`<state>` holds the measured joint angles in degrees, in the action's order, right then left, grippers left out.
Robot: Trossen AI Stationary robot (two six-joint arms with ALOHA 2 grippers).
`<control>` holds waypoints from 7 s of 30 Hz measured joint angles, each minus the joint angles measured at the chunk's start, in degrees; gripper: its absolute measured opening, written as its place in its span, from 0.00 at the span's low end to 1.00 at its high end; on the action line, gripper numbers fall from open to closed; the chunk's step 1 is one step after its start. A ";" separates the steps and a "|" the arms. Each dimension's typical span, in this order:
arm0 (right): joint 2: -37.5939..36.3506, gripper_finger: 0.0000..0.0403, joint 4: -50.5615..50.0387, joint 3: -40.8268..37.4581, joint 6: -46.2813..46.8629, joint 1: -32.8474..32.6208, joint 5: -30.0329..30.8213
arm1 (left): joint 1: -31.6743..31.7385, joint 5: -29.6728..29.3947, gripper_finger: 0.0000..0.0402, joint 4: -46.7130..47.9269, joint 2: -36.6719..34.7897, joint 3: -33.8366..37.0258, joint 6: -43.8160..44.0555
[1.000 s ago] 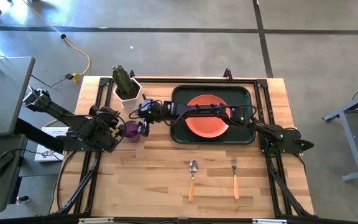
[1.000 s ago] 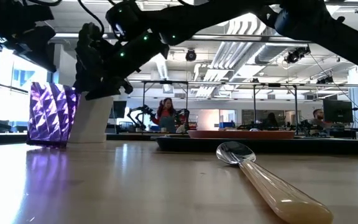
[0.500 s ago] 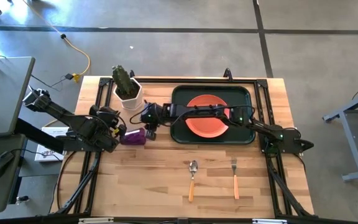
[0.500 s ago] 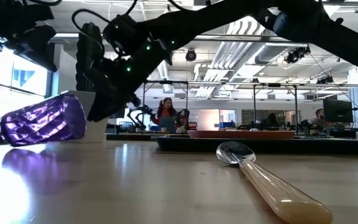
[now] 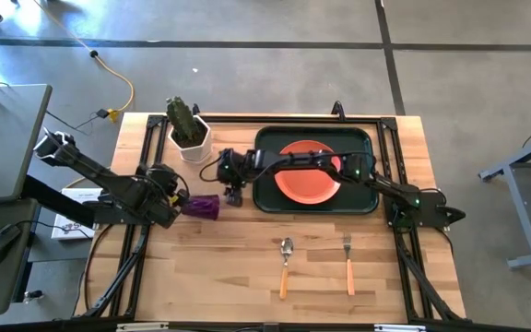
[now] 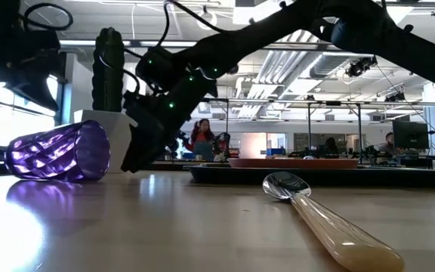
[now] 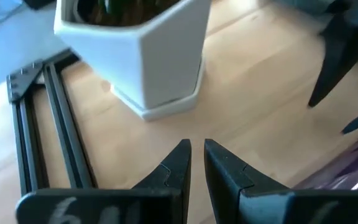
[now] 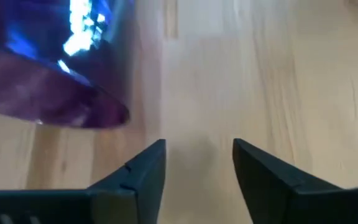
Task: Pick and place plate/cup/fork/spoon on tray
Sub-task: Put the violet cup on the black tray to the top left of the orange plate
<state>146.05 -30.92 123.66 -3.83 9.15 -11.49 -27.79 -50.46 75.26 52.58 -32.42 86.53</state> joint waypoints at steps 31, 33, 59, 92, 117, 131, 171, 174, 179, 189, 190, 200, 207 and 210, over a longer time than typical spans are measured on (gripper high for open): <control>-9.93 0.51 8.33 -12.66 -6.64 4.74 -12.14 | -0.02 2.92 0.09 -2.02 0.02 -9.81 0.32; -13.07 0.51 13.54 -19.36 -6.14 4.74 -9.53 | -0.01 3.06 0.09 -2.54 0.02 -10.75 0.31; -81.07 0.51 55.96 -97.01 14.35 -2.06 12.08 | 7.26 6.39 0.16 -54.03 17.90 -13.24 -38.95; -86.06 0.51 51.10 -103.28 15.80 -13.79 32.62 | 14.82 33.86 0.37 -5.73 53.66 -47.79 -29.97; -86.06 0.51 51.32 -103.28 15.36 -13.66 34.04 | 13.90 40.54 0.28 8.97 55.43 -44.63 -26.61; -86.06 0.51 51.69 -103.28 15.36 -13.66 34.06 | 13.84 42.39 0.04 9.34 55.39 -42.03 -29.76; -118.35 0.51 20.17 -101.92 17.00 -13.72 37.62 | 6.77 3.97 0.02 -14.86 50.64 -58.25 -55.17; -118.80 0.51 20.25 -101.92 16.25 -13.70 40.17 | 11.85 -2.45 0.02 -17.92 49.75 -58.17 -62.53; -118.51 0.51 20.92 -101.92 16.23 -13.70 42.40 | 24.95 4.09 0.02 -27.07 47.40 -58.25 -71.28; -117.80 0.51 14.69 -101.92 16.89 -13.70 42.83 | 46.04 21.98 0.02 -53.37 48.89 -48.35 -76.55; -117.80 0.51 13.36 -101.92 17.21 -13.70 43.22 | 46.83 22.45 0.02 -56.09 48.83 -46.74 -76.47; -117.57 0.51 9.52 -101.94 19.87 -13.68 53.00 | 53.57 33.71 0.02 -74.88 48.83 -36.81 -72.32; -117.49 0.51 9.22 -101.96 20.60 -13.70 52.28 | 56.03 34.91 0.02 -73.85 51.26 -36.94 -67.76; -117.49 0.51 9.25 -101.97 20.75 -13.70 52.20 | 55.86 36.26 0.02 -73.07 52.51 -36.84 -66.78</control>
<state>28.56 -21.67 21.69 16.92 -4.56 40.70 28.07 -14.20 2.19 105.09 -69.26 19.74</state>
